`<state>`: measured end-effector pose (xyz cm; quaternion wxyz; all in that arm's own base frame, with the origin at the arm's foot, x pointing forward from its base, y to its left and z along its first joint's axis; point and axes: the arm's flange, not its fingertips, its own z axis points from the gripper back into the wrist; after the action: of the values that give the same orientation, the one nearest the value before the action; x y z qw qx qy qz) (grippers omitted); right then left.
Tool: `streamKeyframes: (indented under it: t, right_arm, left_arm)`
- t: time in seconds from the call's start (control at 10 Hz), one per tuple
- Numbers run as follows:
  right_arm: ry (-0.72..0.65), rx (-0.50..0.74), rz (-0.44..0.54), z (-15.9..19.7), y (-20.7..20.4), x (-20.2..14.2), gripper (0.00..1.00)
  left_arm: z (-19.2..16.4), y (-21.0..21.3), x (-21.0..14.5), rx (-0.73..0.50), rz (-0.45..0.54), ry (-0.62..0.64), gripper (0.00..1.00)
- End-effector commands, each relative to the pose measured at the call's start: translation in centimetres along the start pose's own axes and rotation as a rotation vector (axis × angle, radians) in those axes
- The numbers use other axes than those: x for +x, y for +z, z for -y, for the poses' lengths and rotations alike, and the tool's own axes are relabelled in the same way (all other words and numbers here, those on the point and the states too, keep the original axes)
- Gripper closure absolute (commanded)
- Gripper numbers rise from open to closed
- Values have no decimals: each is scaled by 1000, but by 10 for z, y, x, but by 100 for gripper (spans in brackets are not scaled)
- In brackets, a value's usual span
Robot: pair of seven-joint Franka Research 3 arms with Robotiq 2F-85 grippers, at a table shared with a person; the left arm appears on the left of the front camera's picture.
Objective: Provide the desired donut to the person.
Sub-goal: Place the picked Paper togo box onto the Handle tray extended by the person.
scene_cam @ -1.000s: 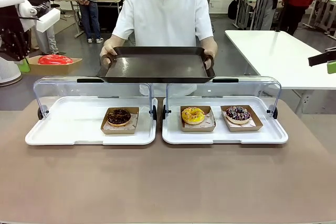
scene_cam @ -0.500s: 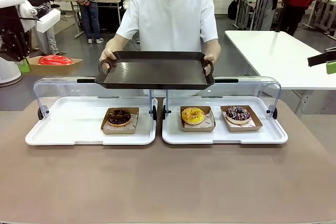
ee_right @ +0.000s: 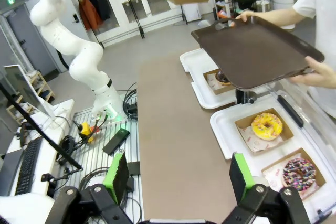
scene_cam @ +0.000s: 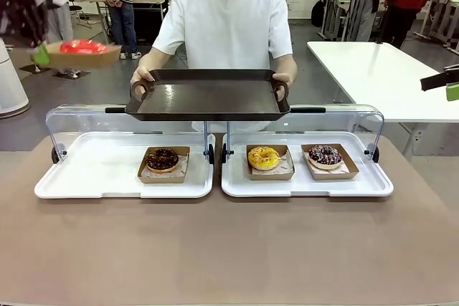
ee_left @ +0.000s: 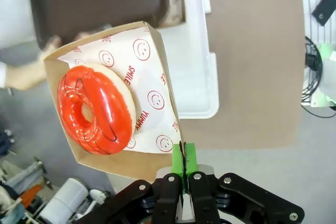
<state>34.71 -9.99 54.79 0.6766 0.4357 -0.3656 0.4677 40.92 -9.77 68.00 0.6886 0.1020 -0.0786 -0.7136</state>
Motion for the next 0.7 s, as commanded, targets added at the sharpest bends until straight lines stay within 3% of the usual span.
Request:
streamKeyframes:
  t: [0.0,0.3,0.6]
  right_arm:
    - [8,7,14,0,0,1,0]
    - [8,7,14,0,0,1,0]
    - [8,7,14,0,0,1,0]
  left_arm:
    - [-9,16,36,15,-16,-58,99]
    - [-47,-6,79,-18,46,-145,99]
    - [-87,-45,86,-52,114,-129,99]
